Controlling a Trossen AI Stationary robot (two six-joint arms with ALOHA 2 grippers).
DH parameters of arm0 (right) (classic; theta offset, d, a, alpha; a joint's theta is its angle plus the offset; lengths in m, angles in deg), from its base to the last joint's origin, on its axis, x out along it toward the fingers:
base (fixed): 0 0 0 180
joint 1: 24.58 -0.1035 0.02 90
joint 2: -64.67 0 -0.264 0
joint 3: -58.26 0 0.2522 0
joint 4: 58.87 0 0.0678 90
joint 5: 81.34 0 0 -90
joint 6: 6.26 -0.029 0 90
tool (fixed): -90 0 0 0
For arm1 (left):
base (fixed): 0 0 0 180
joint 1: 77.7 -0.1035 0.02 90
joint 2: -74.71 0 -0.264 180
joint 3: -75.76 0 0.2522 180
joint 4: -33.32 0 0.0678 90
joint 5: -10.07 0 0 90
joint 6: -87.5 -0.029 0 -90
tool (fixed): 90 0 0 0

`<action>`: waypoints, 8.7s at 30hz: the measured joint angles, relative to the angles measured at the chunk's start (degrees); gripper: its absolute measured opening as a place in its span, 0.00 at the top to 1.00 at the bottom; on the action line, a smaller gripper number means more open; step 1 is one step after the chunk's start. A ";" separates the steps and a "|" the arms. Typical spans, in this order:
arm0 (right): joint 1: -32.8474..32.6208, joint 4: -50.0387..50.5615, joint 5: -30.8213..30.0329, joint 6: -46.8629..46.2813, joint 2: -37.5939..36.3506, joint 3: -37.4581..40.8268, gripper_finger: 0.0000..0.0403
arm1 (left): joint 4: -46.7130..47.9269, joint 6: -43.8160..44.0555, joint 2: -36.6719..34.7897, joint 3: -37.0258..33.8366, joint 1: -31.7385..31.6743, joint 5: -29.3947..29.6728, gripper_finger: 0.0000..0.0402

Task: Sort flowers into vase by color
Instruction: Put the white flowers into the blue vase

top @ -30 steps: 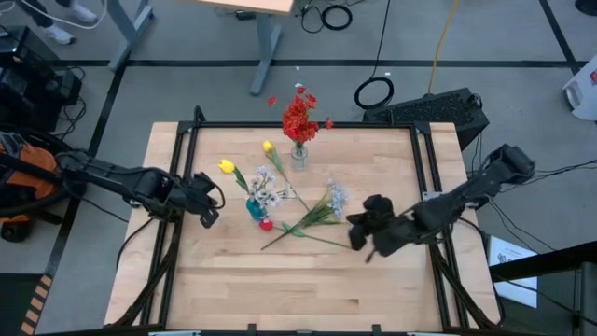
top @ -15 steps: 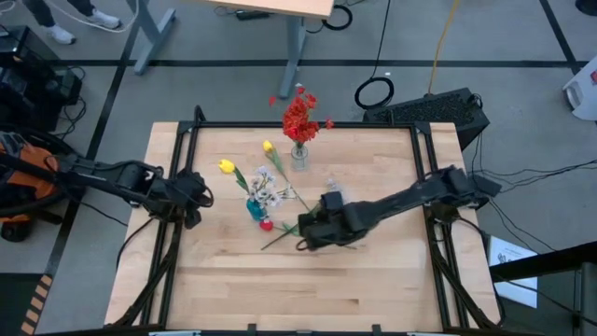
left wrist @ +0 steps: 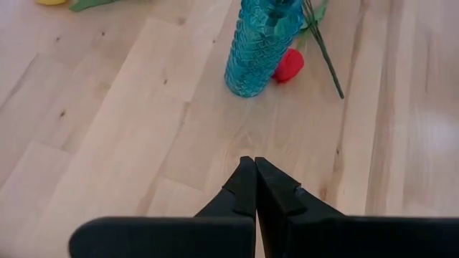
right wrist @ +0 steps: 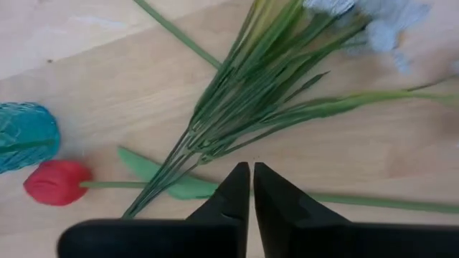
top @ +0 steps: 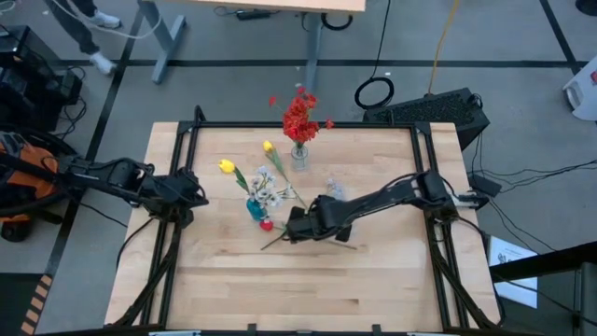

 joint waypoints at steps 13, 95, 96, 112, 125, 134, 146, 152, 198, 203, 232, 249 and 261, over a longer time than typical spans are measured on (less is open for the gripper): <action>0.71 -2.64 -1.66 -4.58 2.19 0.00 0.71 | -0.04 -2.95 0.06 0.00 0.00 -1.01 1.00; -30.06 25.62 -45.89 36.34 -27.43 0.44 0.99 | -8.91 0.42 2.25 0.00 0.01 1.60 0.98; -30.61 24.63 -47.13 36.25 -27.43 0.44 0.99 | -9.79 0.43 2.24 0.00 0.01 1.57 0.98; -30.43 -11.97 -49.76 63.70 -24.70 0.48 0.99 | -38.49 -5.60 10.07 0.00 7.76 -6.27 0.98; -20.57 -49.93 -27.82 94.28 -21.44 0.48 0.99 | -55.26 -5.60 21.80 1.42 14.26 -4.53 0.98; -14.93 -62.55 -17.31 98.14 -17.27 0.48 0.99 | -64.83 -6.09 22.64 1.44 14.39 -4.94 0.97; -10.36 -76.00 -11.94 102.56 -11.80 0.48 0.99 | -70.24 -15.61 22.79 1.44 15.93 1.68 0.64; -9.40 -76.62 -11.99 107.23 -11.06 0.48 0.99 | -70.86 -19.53 22.79 1.44 15.91 4.91 0.65; -4.09 -76.75 -7.75 109.63 -10.54 0.46 0.99 | -77.72 -20.71 22.90 1.44 15.76 12.65 0.88; -3.92 -77.31 -7.90 110.50 -10.62 0.46 0.99 | -78.78 -19.91 22.92 1.44 15.78 12.69 0.98; -5.45 -52.55 -7.41 93.88 -22.95 0.44 0.68 | -52.21 -18.99 9.04 7.48 15.78 17.15 1.00; -16.67 -1.34 -10.75 60.66 -23.41 0.46 0.97 | -38.78 -16.39 7.66 6.34 15.75 29.80 1.00; -16.57 1.83 -7.51 56.93 -13.86 0.46 0.99 | -48.55 -19.24 10.06 -0.22 10.67 29.34 1.00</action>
